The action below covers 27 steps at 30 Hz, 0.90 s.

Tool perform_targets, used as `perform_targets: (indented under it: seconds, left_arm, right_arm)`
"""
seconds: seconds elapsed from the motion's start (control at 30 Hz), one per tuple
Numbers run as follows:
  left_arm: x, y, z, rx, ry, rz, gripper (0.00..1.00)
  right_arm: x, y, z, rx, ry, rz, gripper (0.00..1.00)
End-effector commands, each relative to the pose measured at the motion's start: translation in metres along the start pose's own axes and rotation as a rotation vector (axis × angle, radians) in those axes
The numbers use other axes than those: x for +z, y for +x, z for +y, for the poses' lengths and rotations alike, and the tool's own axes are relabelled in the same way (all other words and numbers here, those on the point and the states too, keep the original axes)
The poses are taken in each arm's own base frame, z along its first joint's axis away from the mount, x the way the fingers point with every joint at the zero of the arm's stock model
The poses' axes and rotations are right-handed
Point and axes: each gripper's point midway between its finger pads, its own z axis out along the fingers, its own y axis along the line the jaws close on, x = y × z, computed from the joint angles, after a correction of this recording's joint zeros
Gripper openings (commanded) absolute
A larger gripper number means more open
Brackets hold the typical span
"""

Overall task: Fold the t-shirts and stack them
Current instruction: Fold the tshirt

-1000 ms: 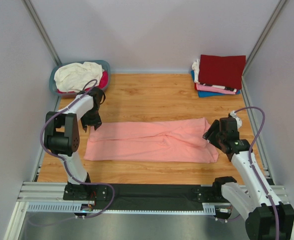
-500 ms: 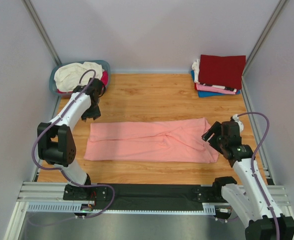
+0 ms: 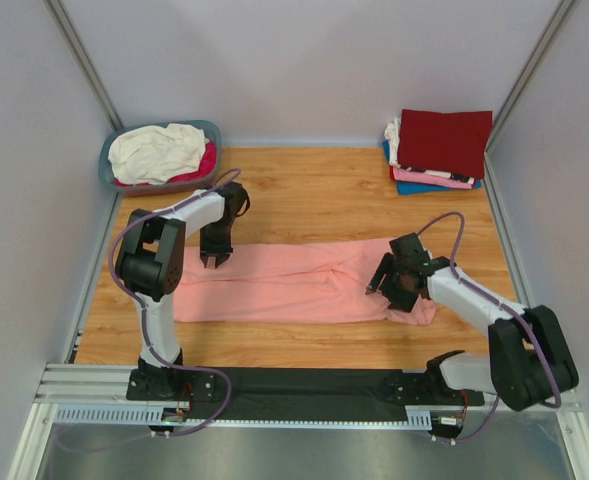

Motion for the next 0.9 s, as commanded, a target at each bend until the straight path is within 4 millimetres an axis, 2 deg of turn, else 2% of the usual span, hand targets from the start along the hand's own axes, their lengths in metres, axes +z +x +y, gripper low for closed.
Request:
perform_targets:
  seconds: [0.0,0.13,0.17,0.2,0.23,0.27,0.3,0.33,0.37,0.4,0.43,0.47,0.5,0.53,0.57,0.6,0.63,0.7,0.77,0.8,0.87]
  left_arm:
    - [-0.002,0.009,-0.003,0.026,-0.007,0.027,0.40]
    - [-0.001,0.022,-0.009,0.071,-0.014,0.055,0.40]
    - [-0.003,0.025,-0.010,0.086,-0.017,0.059,0.40]
    - [-0.003,0.027,-0.011,0.095,-0.018,0.063,0.41]
    - [-0.004,0.030,-0.012,0.099,-0.015,0.070,0.41]
    - [-0.006,0.036,-0.013,0.108,-0.010,0.078,0.41]
    - [-0.006,0.039,-0.014,0.108,-0.003,0.083,0.41]
    - [-0.008,0.043,-0.014,0.109,0.004,0.086,0.41]
    - [-0.010,0.050,-0.015,0.107,0.031,0.092,0.41]
    - [-0.011,0.055,-0.017,0.110,0.049,0.097,0.41]
    - [-0.012,0.060,-0.019,0.106,0.069,0.103,0.41]
    - [-0.018,0.062,-0.023,0.098,0.105,0.090,0.41]
    - [-0.018,0.072,-0.022,0.109,0.105,0.100,0.41]
    - [-0.020,0.077,-0.025,0.110,0.132,0.105,0.41]
    - [-0.025,0.083,-0.024,0.116,0.148,0.101,0.41]
    - [-0.027,0.087,-0.025,0.127,0.156,0.099,0.41]
    - [-0.030,0.091,-0.027,0.126,0.172,0.103,0.41]
    - [-0.035,0.102,-0.033,0.132,0.224,0.110,0.41]
    - [-0.042,0.115,-0.049,0.139,0.307,0.130,0.41]
    - [-0.043,0.120,-0.054,0.141,0.332,0.137,0.41]
    - [-0.051,0.132,-0.074,0.155,0.393,0.151,0.41]
  right_arm:
    - [0.014,-0.028,0.039,-0.012,-0.038,-0.008,0.69]
    - [0.033,-0.053,0.073,-0.041,-0.023,0.038,0.62]
    - [0.047,-0.052,0.075,-0.046,-0.004,0.069,0.62]
    - [0.045,-0.070,0.098,-0.045,-0.043,0.046,0.62]
    - [0.050,-0.075,0.106,-0.047,-0.048,0.050,0.62]
    - [0.065,-0.078,0.109,-0.054,-0.029,0.074,0.62]
    - [0.060,-0.098,0.133,-0.064,-0.056,0.047,0.61]
    - [0.062,-0.108,0.145,-0.072,-0.068,0.042,0.61]
    - [0.082,-0.109,0.147,-0.076,-0.045,0.072,0.61]
    - [0.071,-0.133,0.177,-0.098,-0.089,0.035,0.61]
    - [0.074,-0.142,0.185,-0.104,-0.092,0.034,0.61]
    - [0.096,-0.141,0.184,-0.114,-0.060,0.064,0.61]
    - [0.097,-0.148,0.189,-0.128,-0.044,0.064,0.61]
    - [0.086,-0.174,0.219,-0.136,-0.101,0.005,0.61]
    - [0.108,-0.173,0.218,-0.142,-0.076,0.039,0.60]
    - [0.112,-0.179,0.226,-0.142,-0.103,0.044,0.61]
    - [0.121,-0.193,0.243,-0.144,-0.148,0.022,0.61]
    - [0.128,-0.199,0.261,-0.144,-0.238,0.039,0.62]
    - [0.141,-0.202,0.271,-0.124,-0.296,0.044,0.64]
    - [0.142,-0.209,0.283,-0.124,-0.362,0.025,0.64]
    - [0.149,-0.212,0.286,-0.098,-0.386,0.014,0.65]
